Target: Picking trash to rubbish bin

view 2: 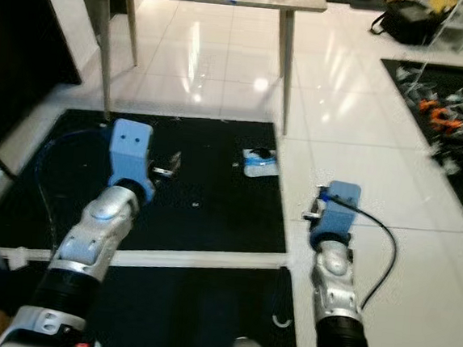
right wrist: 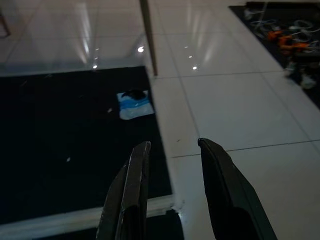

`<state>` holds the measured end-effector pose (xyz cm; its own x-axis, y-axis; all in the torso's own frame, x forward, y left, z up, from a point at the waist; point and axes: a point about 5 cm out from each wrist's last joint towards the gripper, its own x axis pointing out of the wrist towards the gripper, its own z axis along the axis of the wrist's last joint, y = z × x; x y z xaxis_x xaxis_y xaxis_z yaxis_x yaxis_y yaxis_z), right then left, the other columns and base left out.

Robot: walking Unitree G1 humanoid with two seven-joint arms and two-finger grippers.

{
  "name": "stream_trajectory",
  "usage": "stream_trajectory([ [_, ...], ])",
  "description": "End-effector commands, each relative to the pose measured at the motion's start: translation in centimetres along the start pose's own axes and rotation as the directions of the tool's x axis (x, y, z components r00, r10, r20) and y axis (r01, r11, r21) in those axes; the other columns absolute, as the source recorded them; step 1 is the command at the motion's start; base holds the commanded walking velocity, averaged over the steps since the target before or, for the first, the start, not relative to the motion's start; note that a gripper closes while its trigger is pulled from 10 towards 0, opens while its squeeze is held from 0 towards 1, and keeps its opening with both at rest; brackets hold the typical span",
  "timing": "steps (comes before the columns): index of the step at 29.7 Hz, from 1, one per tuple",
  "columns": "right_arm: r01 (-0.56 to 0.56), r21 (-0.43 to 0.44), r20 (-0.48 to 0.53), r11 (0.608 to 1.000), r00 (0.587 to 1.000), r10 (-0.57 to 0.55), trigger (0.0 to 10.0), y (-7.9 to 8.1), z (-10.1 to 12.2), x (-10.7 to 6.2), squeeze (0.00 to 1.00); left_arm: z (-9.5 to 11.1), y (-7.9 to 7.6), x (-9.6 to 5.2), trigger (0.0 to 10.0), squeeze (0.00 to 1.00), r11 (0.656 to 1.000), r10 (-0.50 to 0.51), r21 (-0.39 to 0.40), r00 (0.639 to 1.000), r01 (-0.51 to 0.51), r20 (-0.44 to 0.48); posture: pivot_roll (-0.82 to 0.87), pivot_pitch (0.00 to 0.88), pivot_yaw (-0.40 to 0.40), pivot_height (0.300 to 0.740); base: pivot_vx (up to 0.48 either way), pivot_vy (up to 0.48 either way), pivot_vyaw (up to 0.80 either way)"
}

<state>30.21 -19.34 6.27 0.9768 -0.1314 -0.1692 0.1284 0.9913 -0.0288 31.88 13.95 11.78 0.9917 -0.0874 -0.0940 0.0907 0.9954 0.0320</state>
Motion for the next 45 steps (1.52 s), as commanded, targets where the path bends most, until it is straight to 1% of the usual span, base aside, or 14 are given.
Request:
stream_trajectory([
  [1,-0.015,0.010,-0.022,1.000,1.000,0.015,10.0,0.5,-0.3,0.0,0.00,0.0,0.3,-0.2,10.0,0.00,1.000,-0.002,0.001,1.000,0.002,0.009,-0.06,0.029,0.013,0.740,0.000,0.000,0.00],
  [6,-0.017,0.007,-0.016,1.000,1.000,0.017,10.0,0.8,-0.2,0.1,0.00,0.2,0.6,-0.1,10.0,0.00,1.000,0.006,-0.009,1.000,-0.006,0.010,-0.06,0.027,0.021,0.740,0.000,0.000,0.00],
  [9,-0.047,0.015,0.038,0.999,0.998,0.046,10.0,1.4,0.6,0.0,0.00,0.0,0.7,-0.2,10.0,0.00,1.000,0.000,-0.011,1.000,0.000,0.002,-0.07,0.026,0.023,0.740,0.000,0.000,0.00],
  [10,-0.047,0.015,0.038,0.999,0.998,0.046,10.0,1.4,0.6,0.0,0.00,0.0,0.7,-0.2,10.0,0.00,1.000,0.000,-0.011,1.000,0.000,0.002,-0.07,0.026,0.023,0.740,0.000,0.000,0.00],
  [12,-0.073,0.025,0.077,0.997,0.995,0.071,10.0,1.8,1.1,-0.1,0.00,-0.5,0.8,-0.2,10.0,0.00,1.000,0.013,-0.021,1.000,-0.013,-0.008,-0.07,0.022,0.027,0.740,0.247,0.000,0.00],
  [14,-0.082,0.028,0.087,0.996,0.993,0.079,10.0,1.9,1.2,-0.2,0.00,-0.6,0.9,-0.3,10.0,0.00,0.999,0.020,-0.028,1.000,-0.020,-0.011,-0.07,0.020,0.027,0.740,0.247,0.000,0.00],
  [17,-0.124,-0.004,0.131,0.992,0.984,0.124,10.0,2.3,1.7,-0.3,0.00,-0.8,1.0,-0.2,10.0,0.00,1.000,0.012,-0.011,1.000,-0.012,-0.011,-0.06,0.017,0.010,0.740,0.269,0.000,0.00],
  [19,-0.159,-0.045,0.173,0.986,0.971,0.164,10.0,2.7,2.1,-0.4,0.00,-0.7,1.0,-0.4,10.0,0.00,1.000,0.010,0.001,1.000,-0.010,0.002,-0.06,0.015,0.006,0.740,0.300,0.000,0.00],
  [21,-0.170,-0.050,0.184,0.984,0.967,0.176,10.0,2.9,2.3,-0.5,0.00,-0.7,1.0,-0.5,10.0,0.00,1.000,0.010,-0.003,1.000,-0.010,0.010,-0.06,0.001,-0.001,0.740,0.308,0.000,0.00],
  [27,-0.196,-0.061,0.232,0.979,0.951,0.205,10.0,3.4,3.2,-0.5,0.00,-1.1,1.2,-0.8,10.0,0.00,1.000,0.012,-0.013,1.000,-0.012,0.013,-0.07,0.000,-0.002,0.740,0.326,0.000,0.00],
  [33,-0.198,-0.065,0.228,0.978,0.951,0.208,10.0,3.2,3.1,-0.5,0.00,-0.8,0.9,-0.7,10.0,0.00,1.000,0.002,-0.014,0.999,-0.001,0.035,-0.07,0.000,-0.007,0.740,0.326,0.000,0.00],
  [39,-0.185,-0.070,0.221,0.980,0.955,0.196,10.0,2.9,2.6,-0.7,0.00,-0.8,0.5,-0.8,10.0,0.00,1.000,-0.012,-0.005,0.999,0.012,0.044,-0.07,0.000,-0.005,0.740,0.326,0.000,0.00],
  [45,-0.187,-0.063,0.217,0.980,0.956,0.197,10.0,2.8,2.6,-0.8,0.00,-0.3,0.2,-0.9,10.0,0.00,1.000,-0.023,-0.005,0.998,0.024,0.064,-0.07,0.000,-0.005,0.740,0.324,0.000,0.00],
])
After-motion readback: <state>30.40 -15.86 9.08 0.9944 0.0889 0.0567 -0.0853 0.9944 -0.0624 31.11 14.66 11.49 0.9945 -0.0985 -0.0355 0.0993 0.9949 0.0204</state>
